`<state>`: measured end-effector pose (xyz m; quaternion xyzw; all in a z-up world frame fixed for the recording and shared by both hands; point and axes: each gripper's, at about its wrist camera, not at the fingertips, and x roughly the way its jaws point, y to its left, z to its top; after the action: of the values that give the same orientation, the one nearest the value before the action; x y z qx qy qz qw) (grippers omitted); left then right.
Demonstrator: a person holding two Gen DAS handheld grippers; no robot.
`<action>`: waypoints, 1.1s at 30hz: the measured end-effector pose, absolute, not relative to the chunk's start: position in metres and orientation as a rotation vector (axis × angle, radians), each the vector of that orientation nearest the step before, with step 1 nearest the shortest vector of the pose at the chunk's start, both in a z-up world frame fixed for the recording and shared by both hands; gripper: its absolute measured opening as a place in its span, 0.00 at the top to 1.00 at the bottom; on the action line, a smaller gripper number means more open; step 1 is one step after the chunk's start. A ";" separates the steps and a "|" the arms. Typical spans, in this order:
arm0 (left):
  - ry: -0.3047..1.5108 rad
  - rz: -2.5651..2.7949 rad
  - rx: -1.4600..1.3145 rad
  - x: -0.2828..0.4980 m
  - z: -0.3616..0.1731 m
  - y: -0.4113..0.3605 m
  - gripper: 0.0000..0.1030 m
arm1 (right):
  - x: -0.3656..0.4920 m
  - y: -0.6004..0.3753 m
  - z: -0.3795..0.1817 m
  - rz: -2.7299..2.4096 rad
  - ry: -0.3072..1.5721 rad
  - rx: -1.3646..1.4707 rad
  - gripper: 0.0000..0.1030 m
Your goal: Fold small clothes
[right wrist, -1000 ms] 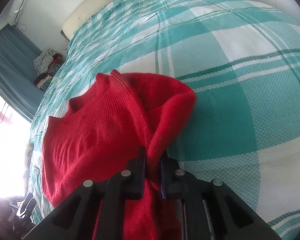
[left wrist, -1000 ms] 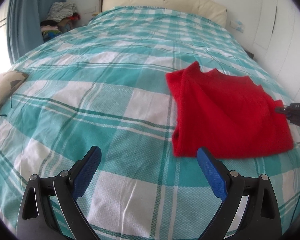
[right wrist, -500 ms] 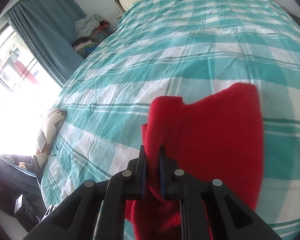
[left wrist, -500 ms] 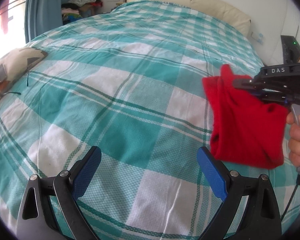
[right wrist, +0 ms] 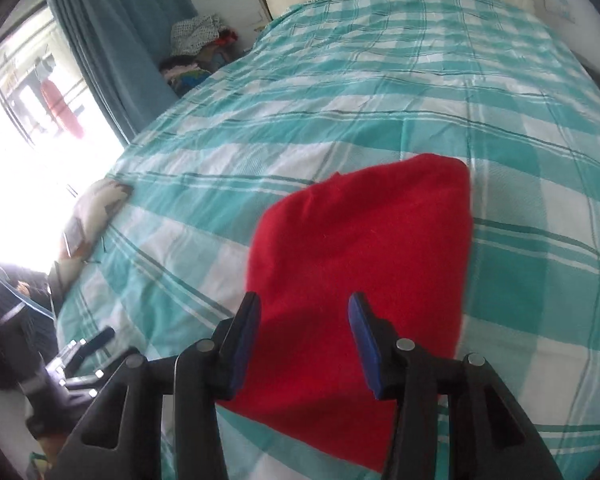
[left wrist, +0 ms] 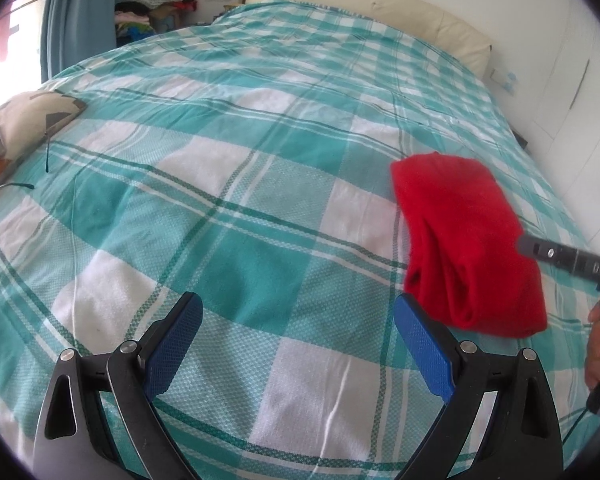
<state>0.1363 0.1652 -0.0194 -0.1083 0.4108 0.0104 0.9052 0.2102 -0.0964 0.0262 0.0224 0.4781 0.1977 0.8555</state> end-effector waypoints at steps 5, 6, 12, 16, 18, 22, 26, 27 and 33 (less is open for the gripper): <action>0.867 0.017 -0.213 0.139 -0.025 0.160 0.06 | 0.192 -0.072 -0.020 0.391 0.997 -0.124 0.55; 0.876 0.017 -0.209 0.139 -0.027 0.159 0.06 | 0.192 -0.066 -0.025 0.376 0.977 -0.138 0.53; 0.896 0.019 -0.198 0.141 -0.033 0.157 0.06 | 0.181 -0.055 -0.011 0.350 0.913 -0.174 0.44; 0.890 0.003 -0.192 0.142 -0.031 0.152 0.06 | 0.164 -0.069 0.010 0.317 0.845 -0.187 0.44; 0.890 -0.002 -0.185 0.143 -0.031 0.148 0.06 | 0.162 -0.068 0.014 0.296 0.813 -0.215 0.44; 0.901 -0.006 -0.175 0.143 -0.033 0.146 0.06 | 0.172 -0.049 -0.001 0.306 0.838 -0.226 0.44; 0.908 0.003 -0.174 0.142 -0.035 0.148 0.06 | 0.170 -0.018 -0.027 0.343 0.844 -0.303 0.44; 0.908 0.004 -0.174 0.142 -0.035 0.148 0.06 | 0.166 -0.014 -0.027 0.349 0.828 -0.317 0.44; 0.892 -0.076 -0.188 0.138 -0.031 0.140 0.06 | 0.147 -0.055 0.014 0.415 0.754 -0.154 0.43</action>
<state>0.1384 0.1402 -0.0312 -0.0907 0.4306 -0.0366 0.8972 0.1466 -0.0548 0.0144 -0.0745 0.3651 0.2011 0.9059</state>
